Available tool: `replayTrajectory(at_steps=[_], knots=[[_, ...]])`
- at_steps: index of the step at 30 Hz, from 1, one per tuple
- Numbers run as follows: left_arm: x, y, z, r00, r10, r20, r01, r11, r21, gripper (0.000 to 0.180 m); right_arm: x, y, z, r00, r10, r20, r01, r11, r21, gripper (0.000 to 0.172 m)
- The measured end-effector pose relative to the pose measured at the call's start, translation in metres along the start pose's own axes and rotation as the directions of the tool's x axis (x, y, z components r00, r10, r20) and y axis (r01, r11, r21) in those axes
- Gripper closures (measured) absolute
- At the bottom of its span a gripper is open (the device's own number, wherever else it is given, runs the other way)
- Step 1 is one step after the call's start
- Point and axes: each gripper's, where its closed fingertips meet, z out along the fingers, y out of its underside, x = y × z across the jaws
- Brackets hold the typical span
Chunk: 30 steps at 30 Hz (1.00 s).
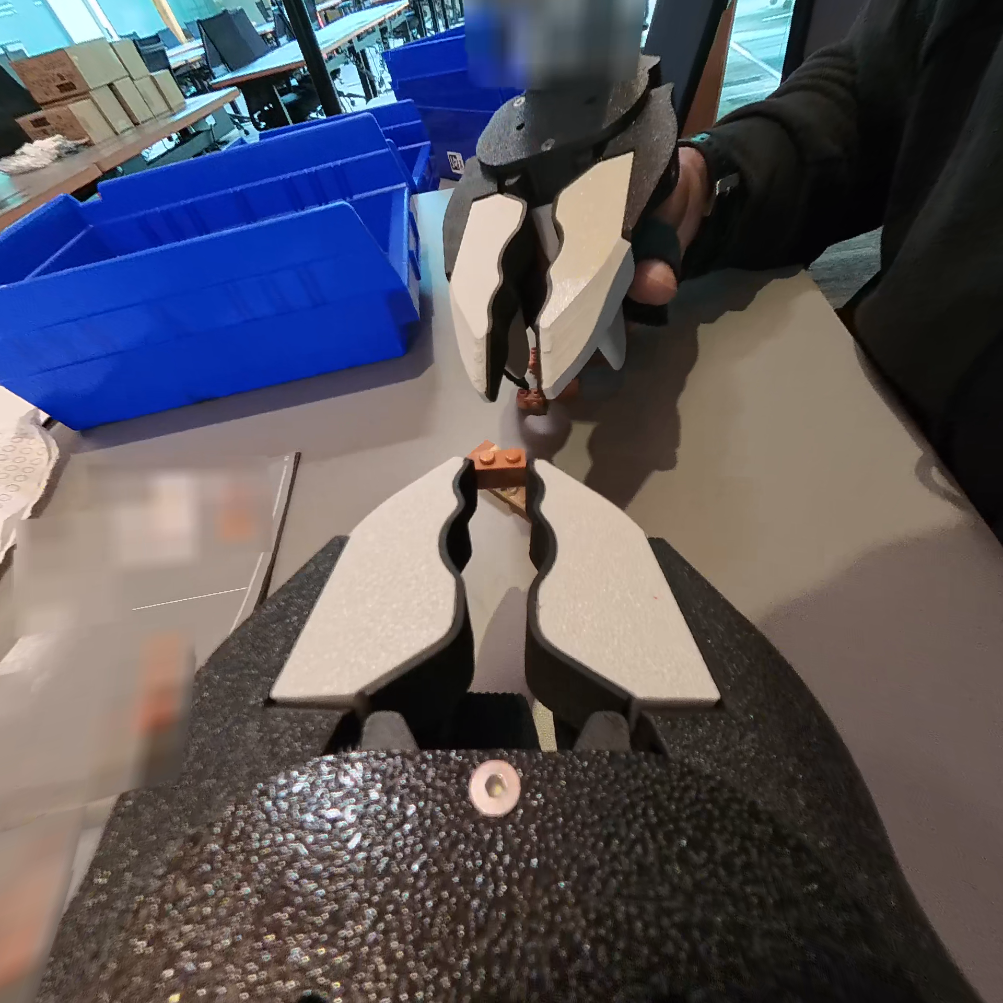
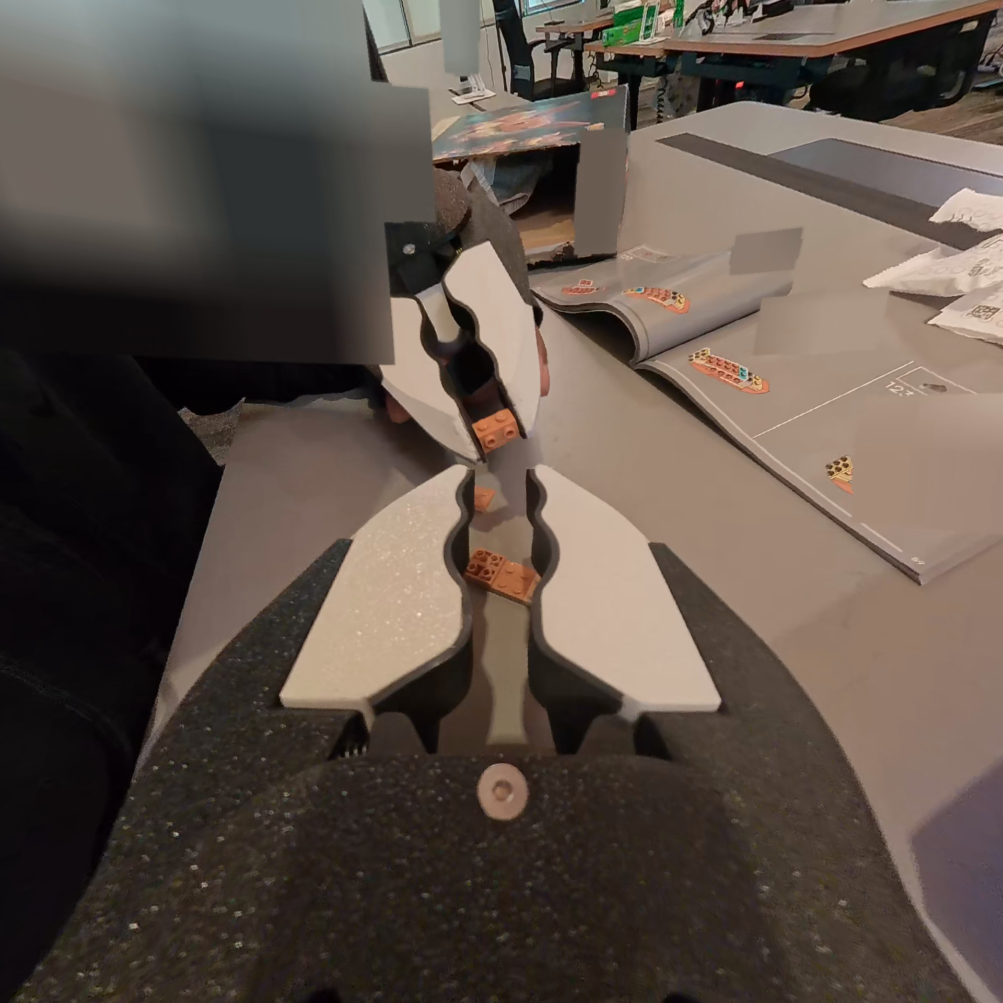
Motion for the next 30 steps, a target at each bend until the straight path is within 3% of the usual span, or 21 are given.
replayTrajectory(at_steps=[13,20,30], knots=[[0.005,0.009,0.008,0.998,0.055,-0.001,-0.055,0.996,-0.077,0.164,-0.005,0.008,0.007,1.0,0.017,-0.014,-0.017,0.999,-0.042,0.153],[0.009,0.011,0.015,0.988,0.151,0.031,-0.147,0.984,-0.104,0.164,-0.006,0.015,0.01,0.99,0.139,-0.001,-0.138,0.987,-0.083,0.152],[0.016,0.019,0.026,0.954,0.297,0.048,-0.284,0.942,-0.178,0.164,-0.007,0.024,0.012,0.985,0.173,-0.01,-0.173,0.974,-0.144,0.149]])
